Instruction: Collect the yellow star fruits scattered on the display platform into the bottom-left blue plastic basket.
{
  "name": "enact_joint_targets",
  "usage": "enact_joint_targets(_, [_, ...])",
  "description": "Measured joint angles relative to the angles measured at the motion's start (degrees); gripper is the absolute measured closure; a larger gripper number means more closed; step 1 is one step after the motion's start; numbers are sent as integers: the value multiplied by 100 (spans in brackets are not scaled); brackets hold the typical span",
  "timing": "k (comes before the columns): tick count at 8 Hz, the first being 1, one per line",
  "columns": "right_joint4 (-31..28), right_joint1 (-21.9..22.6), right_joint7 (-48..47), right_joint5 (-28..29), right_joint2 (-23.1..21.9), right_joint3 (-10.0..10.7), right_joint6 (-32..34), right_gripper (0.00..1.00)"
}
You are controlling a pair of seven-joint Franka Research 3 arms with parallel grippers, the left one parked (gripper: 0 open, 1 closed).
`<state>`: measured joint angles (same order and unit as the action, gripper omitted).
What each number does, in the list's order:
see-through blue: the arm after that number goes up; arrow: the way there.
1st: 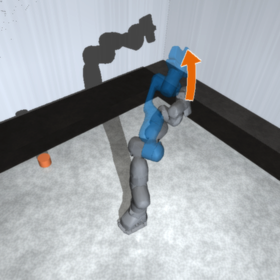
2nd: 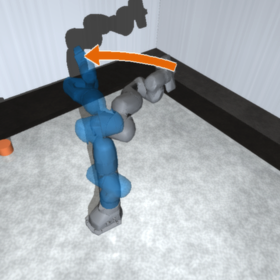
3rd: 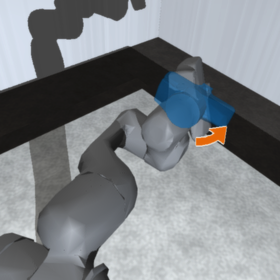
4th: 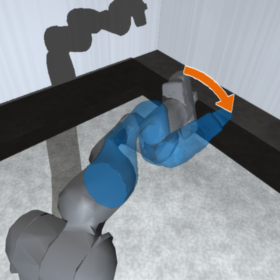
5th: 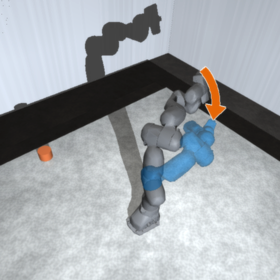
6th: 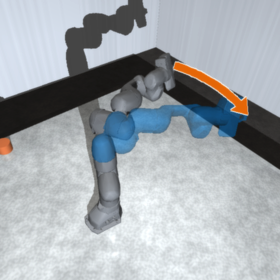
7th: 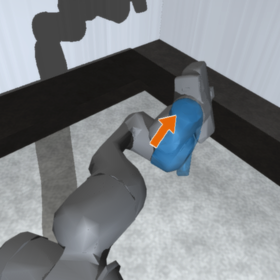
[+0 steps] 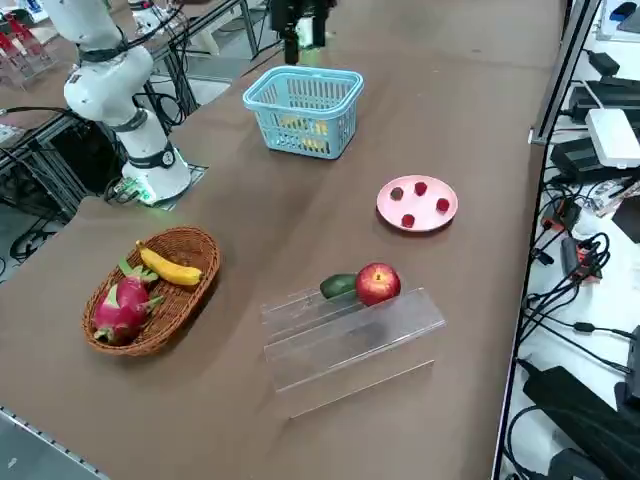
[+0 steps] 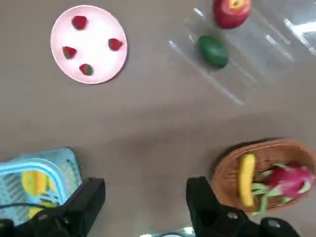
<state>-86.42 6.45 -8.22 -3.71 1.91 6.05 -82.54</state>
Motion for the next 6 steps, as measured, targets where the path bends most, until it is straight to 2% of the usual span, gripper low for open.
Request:
enact_joint_targets(2, [452,-86,477,6,-66,-37,751,0])
enact_joint_targets(3, [439,-70,501,7,-209,-98,916,0])
enact_joint_targets(6, [164,-29,505,7,-475,-204,928,0])
